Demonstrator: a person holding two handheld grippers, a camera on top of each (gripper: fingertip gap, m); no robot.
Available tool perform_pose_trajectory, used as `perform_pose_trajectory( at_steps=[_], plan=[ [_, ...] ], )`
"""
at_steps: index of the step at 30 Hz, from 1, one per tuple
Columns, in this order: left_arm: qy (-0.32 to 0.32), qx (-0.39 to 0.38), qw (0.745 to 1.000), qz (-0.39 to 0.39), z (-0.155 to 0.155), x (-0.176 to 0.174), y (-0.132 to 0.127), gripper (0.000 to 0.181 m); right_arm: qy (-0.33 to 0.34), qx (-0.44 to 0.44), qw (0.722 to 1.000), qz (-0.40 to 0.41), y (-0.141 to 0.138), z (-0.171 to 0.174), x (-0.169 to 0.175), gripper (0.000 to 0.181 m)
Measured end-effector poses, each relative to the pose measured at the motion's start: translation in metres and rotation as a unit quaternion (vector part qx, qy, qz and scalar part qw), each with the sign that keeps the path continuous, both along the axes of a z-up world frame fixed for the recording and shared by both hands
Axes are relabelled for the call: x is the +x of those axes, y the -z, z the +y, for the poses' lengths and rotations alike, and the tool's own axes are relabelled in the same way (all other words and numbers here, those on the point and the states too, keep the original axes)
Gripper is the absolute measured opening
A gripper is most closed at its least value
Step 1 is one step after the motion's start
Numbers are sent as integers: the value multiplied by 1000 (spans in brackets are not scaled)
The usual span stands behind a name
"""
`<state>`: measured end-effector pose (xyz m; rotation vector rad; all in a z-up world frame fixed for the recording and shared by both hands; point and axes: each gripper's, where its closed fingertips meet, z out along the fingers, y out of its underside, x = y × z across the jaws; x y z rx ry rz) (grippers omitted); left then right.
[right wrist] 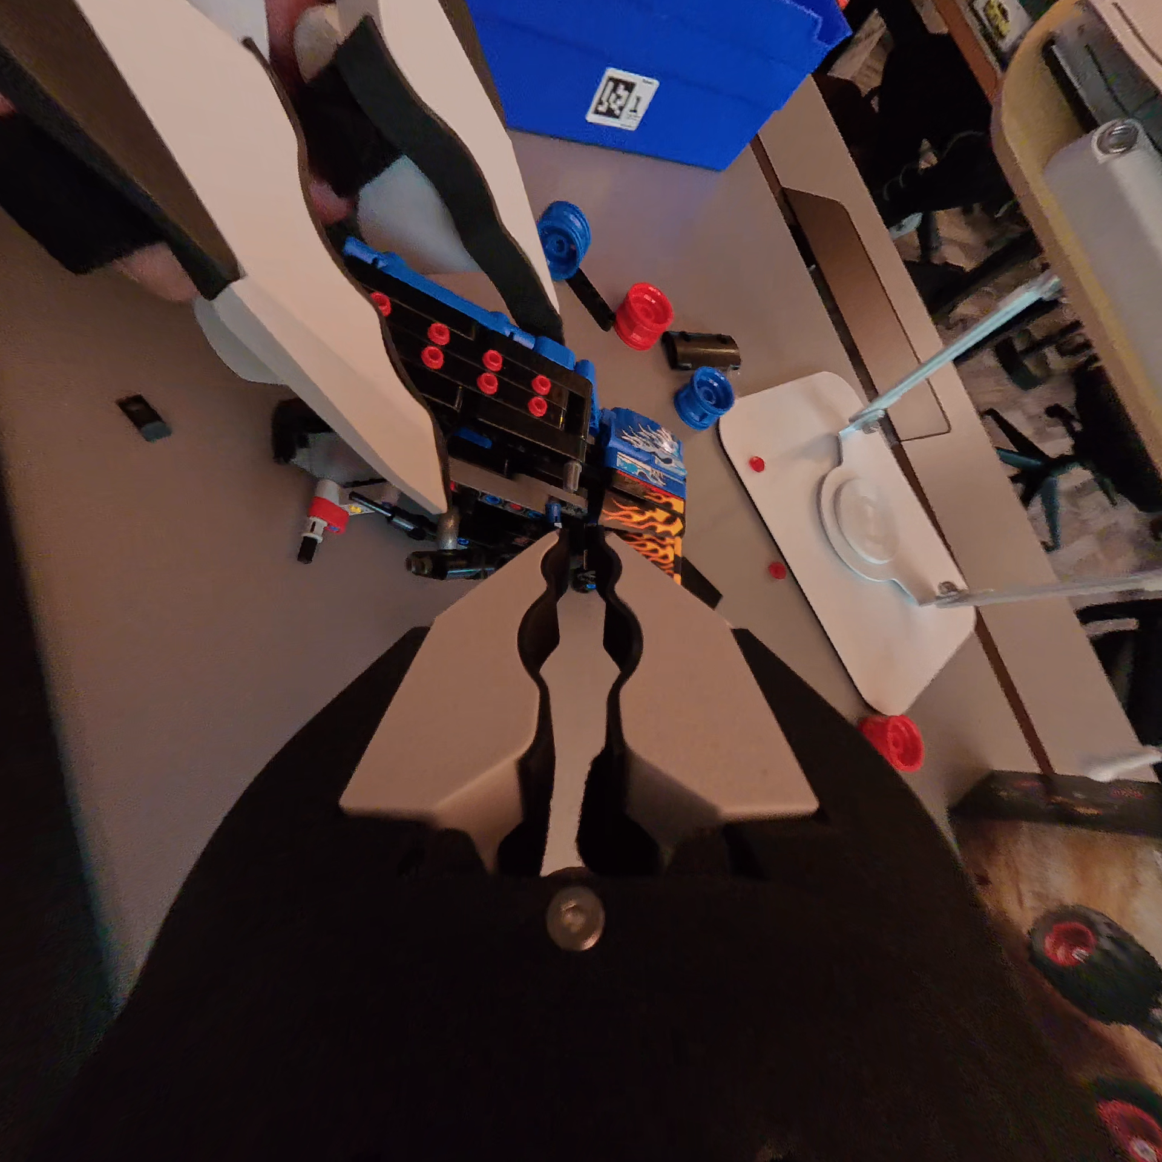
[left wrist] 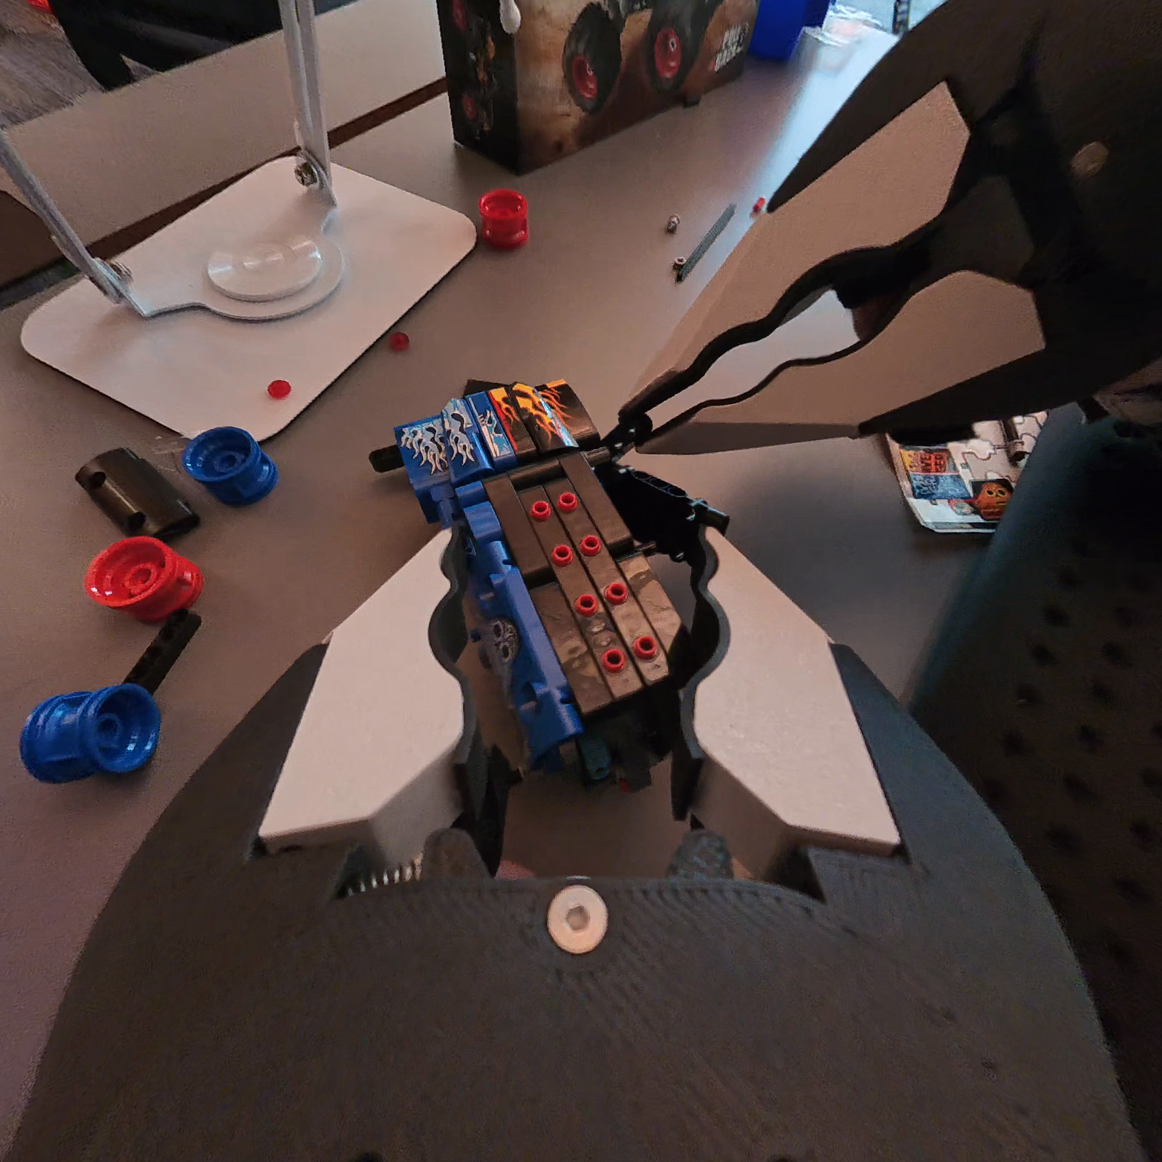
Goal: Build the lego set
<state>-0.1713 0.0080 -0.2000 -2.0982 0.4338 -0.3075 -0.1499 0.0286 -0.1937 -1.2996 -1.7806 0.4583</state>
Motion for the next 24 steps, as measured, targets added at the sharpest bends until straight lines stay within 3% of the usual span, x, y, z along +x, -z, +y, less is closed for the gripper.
perform_pose_trajectory(
  at_steps=[9,24],
  plan=[
    [-13,23,1000,-4,6,5,-1,71,32,29,999,-14,2,10,3,5],
    [-17,38,999,-10,10,6,-2,70,12,9,999,50,0,11,-7,4]
  ],
)
